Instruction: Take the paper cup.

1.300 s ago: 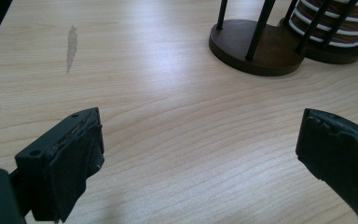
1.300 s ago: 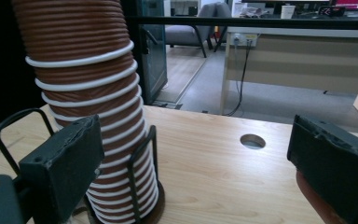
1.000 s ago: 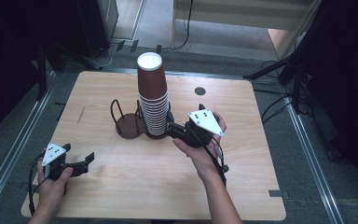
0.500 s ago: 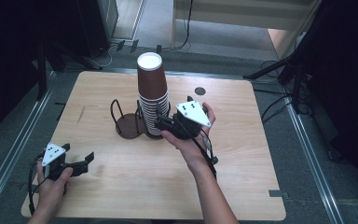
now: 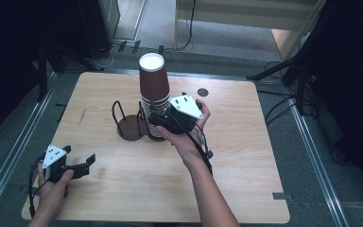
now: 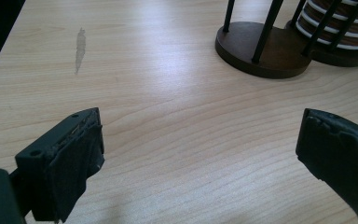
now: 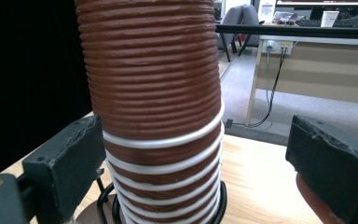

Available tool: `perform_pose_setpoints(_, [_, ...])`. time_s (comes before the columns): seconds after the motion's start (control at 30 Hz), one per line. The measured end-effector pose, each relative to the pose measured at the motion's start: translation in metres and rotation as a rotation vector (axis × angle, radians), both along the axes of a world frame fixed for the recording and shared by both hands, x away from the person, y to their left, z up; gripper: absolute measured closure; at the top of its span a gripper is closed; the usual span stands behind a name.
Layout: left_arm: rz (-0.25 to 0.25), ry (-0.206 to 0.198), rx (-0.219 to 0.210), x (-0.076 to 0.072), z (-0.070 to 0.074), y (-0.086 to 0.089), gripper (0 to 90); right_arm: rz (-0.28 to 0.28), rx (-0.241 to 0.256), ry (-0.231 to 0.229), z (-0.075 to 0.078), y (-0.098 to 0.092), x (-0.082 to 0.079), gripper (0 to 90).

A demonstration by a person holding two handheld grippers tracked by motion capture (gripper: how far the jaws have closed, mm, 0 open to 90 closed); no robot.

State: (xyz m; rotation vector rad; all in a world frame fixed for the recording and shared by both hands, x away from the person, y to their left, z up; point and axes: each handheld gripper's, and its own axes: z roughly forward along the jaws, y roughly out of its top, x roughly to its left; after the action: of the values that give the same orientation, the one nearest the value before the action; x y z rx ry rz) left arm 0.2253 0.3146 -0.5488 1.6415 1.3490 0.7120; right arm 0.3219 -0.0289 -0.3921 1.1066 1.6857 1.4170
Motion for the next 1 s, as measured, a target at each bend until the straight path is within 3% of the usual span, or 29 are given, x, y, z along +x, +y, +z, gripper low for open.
perform_pose_setpoints(0.57, [-0.012,0.008,-0.003,0.001,0.0,-0.001,1.5,0.012,0.011,-0.005,0.01,0.019,0.014,6.4])
perform_pose_setpoints(1.0, [-0.011,0.01,-0.007,0.001,-0.001,-0.001,1.5,0.003,0.006,-0.003,0.01,0.035,0.029,6.3])
